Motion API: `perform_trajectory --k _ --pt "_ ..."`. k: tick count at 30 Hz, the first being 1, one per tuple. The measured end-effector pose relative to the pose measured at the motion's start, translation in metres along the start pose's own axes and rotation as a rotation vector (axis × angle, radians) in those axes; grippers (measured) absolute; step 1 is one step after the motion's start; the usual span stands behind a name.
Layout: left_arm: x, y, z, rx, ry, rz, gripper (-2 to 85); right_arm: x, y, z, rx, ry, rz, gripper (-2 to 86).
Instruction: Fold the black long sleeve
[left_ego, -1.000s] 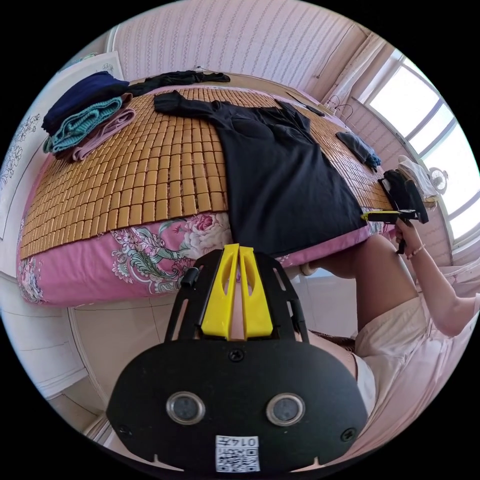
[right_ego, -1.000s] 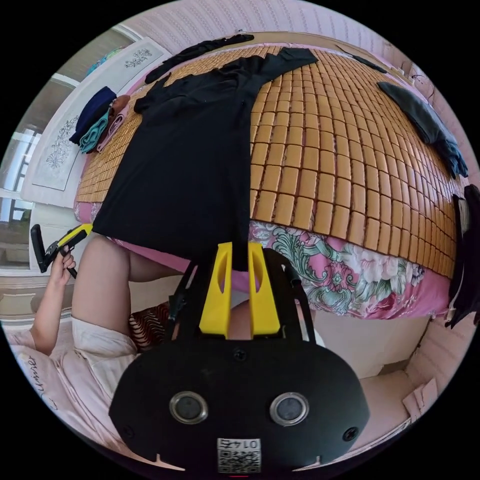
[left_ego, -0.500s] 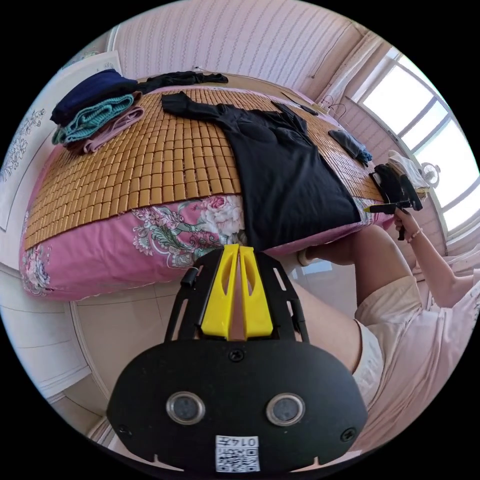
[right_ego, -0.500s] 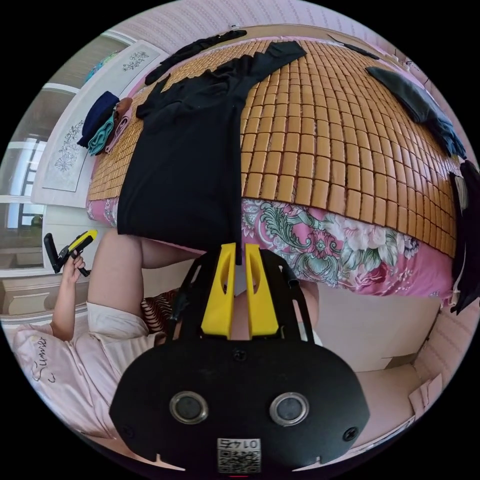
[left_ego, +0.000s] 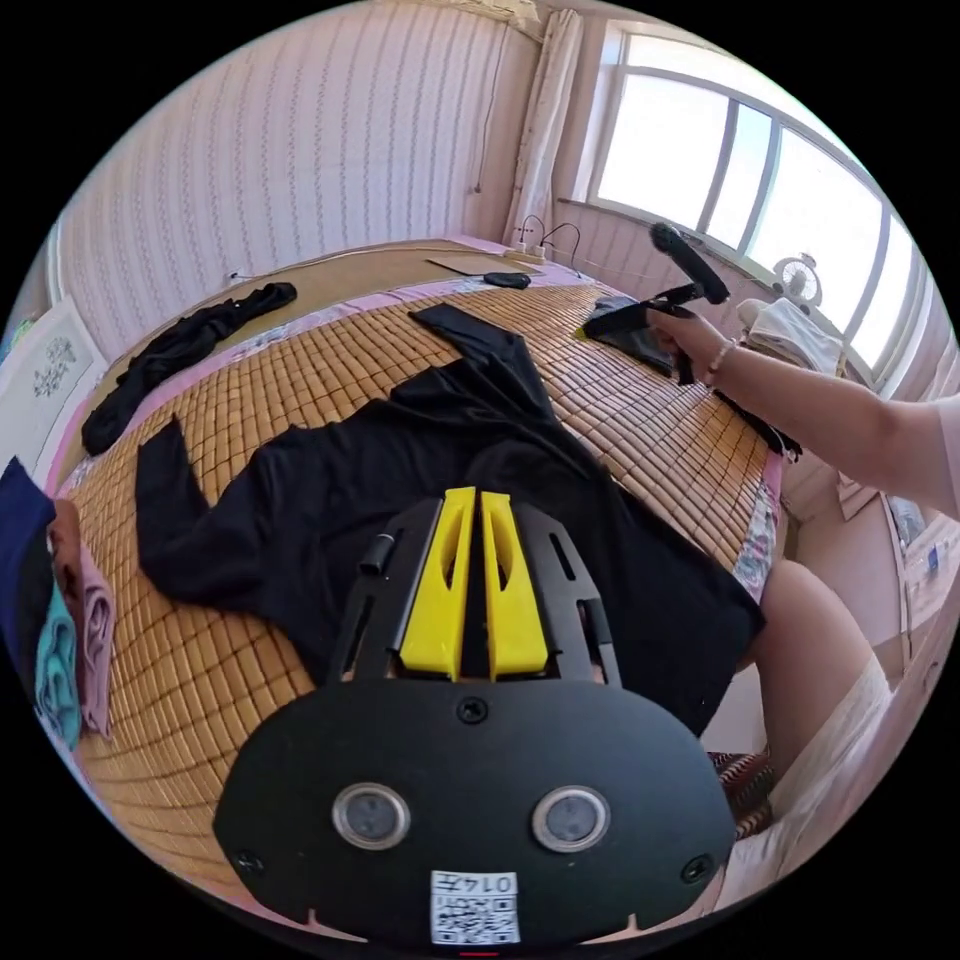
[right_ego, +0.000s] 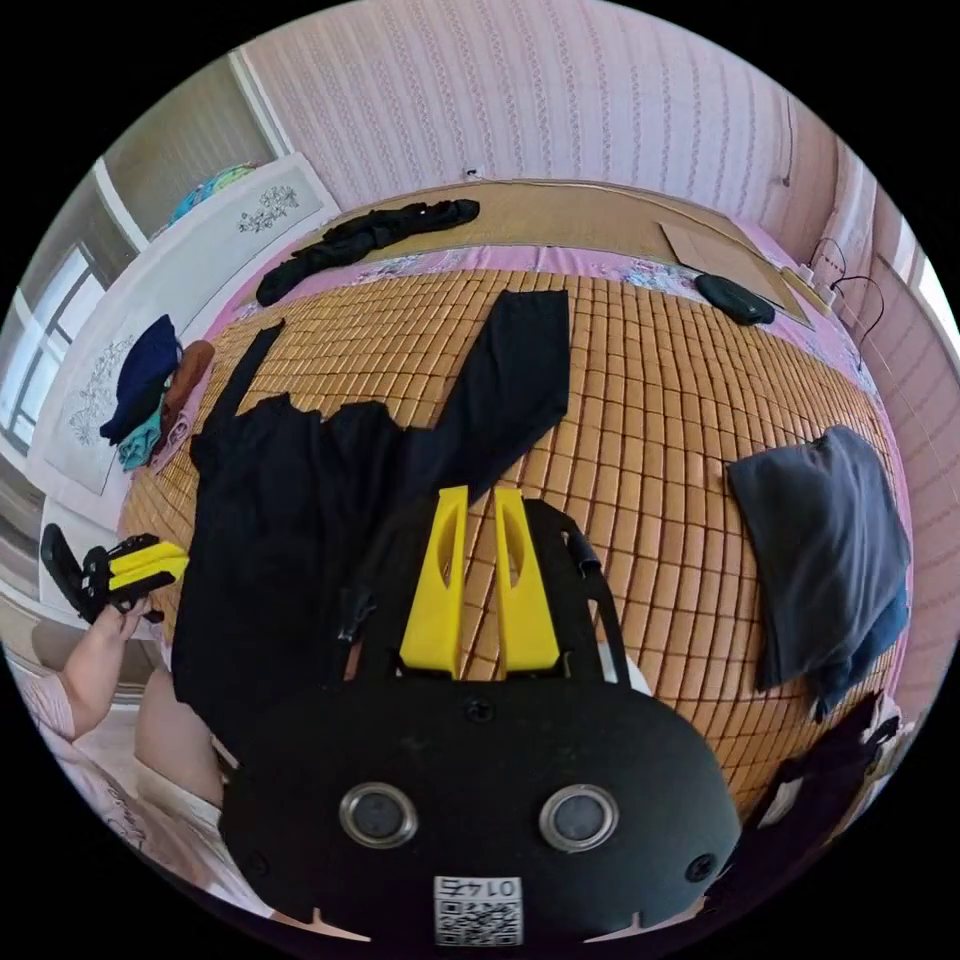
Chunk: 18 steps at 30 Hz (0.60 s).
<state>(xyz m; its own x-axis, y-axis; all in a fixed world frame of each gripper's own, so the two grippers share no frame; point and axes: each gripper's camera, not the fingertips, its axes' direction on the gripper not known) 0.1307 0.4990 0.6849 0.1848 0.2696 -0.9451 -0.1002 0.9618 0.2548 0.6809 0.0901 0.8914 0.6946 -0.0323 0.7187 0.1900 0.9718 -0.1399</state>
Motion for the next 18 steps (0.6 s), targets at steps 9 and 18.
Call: perform_trajectory --k 9,18 --pt "-0.019 -0.068 0.159 -0.094 0.105 0.003 0.5 0.042 -0.101 0.080 -0.068 0.075 0.085 2.0" --pt "-0.015 -0.043 0.208 -0.215 0.176 -0.063 1.2 0.043 0.021 -0.063 -0.199 -0.125 0.126 2.5"
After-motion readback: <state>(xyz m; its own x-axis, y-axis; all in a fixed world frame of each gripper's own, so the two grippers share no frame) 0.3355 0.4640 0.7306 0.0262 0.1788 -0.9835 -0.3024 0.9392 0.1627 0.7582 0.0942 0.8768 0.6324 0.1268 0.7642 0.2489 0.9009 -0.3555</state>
